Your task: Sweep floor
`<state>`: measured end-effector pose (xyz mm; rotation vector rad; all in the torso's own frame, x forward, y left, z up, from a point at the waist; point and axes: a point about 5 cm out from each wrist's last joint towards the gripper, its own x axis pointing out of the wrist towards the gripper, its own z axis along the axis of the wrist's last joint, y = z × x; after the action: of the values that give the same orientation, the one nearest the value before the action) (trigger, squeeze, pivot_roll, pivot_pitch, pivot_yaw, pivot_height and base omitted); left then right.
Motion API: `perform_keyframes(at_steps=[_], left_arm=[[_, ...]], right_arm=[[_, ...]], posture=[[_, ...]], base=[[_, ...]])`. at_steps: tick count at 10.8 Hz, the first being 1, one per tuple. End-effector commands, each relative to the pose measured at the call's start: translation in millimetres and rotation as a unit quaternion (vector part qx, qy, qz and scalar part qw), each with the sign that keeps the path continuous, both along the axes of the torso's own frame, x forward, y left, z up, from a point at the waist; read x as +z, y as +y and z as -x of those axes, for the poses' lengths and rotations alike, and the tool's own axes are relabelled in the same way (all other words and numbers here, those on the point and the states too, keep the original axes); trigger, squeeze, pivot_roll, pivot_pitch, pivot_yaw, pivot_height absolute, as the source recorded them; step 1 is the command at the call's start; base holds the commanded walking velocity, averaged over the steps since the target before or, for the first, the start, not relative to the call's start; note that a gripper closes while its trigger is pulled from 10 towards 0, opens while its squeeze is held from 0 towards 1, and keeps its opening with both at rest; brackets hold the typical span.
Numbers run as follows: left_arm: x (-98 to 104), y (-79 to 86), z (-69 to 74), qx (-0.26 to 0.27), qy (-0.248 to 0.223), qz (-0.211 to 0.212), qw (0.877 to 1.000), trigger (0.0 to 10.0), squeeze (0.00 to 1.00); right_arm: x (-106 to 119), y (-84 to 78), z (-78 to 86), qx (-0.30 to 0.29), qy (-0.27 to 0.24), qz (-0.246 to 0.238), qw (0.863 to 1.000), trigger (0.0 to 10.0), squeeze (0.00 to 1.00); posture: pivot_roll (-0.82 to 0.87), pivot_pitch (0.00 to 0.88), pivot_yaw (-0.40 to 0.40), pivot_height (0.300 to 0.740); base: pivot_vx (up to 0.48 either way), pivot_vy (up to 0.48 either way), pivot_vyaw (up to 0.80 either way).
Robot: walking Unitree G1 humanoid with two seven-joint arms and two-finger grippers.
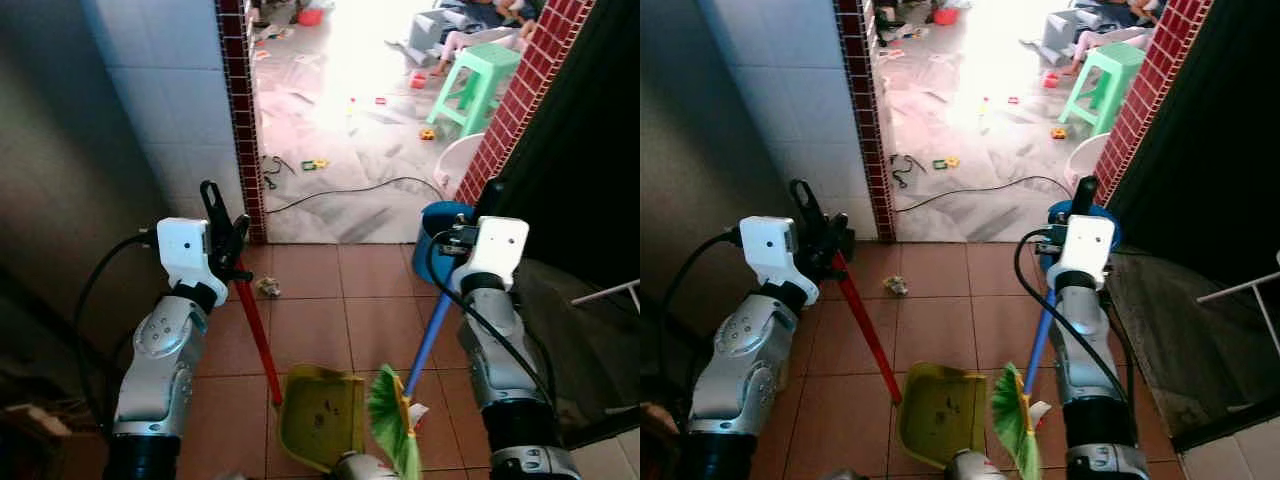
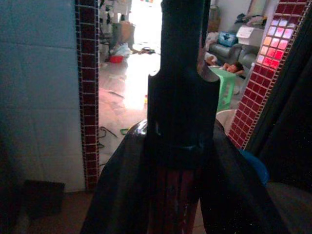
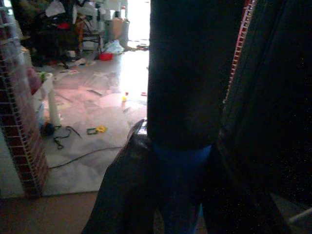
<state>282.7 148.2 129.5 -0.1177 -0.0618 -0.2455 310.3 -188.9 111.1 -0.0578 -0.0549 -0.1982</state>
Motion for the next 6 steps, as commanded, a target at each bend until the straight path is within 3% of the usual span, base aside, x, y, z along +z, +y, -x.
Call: perform_keyframes(at_steps=[1,3,6], left_arm=[[17,-4.7,-2.5,-0.014,-0.036,0.013,0.999,10.0,0.0],[17,-9.0,-0.3,-0.019,-0.038,0.02,0.999,10.0,0.0],[25,-15.2,-3.7,-0.035,-0.052,0.003,0.998,10.0,0.0]], right_arm=[[15,-1.9,-1.5,0.0,-0.028,0.007,1.0,10.0,0.0],[17,2.0,-3.5,0.012,-0.03,0.009,0.999,10.0,0.0],[25,4.7,-8.6,0.016,-0.039,0.008,0.999,10.0,0.0]], posture=[[-0.05,0.0,-0.009,0.74],[-0.05,0.0,-0.02,0.74],[-0.05,0.026,-0.022,0.74]], base=[[0.0,0.0,-0.8],[0.319,0.0,0.0],[0.471,0.0,-0.62]])
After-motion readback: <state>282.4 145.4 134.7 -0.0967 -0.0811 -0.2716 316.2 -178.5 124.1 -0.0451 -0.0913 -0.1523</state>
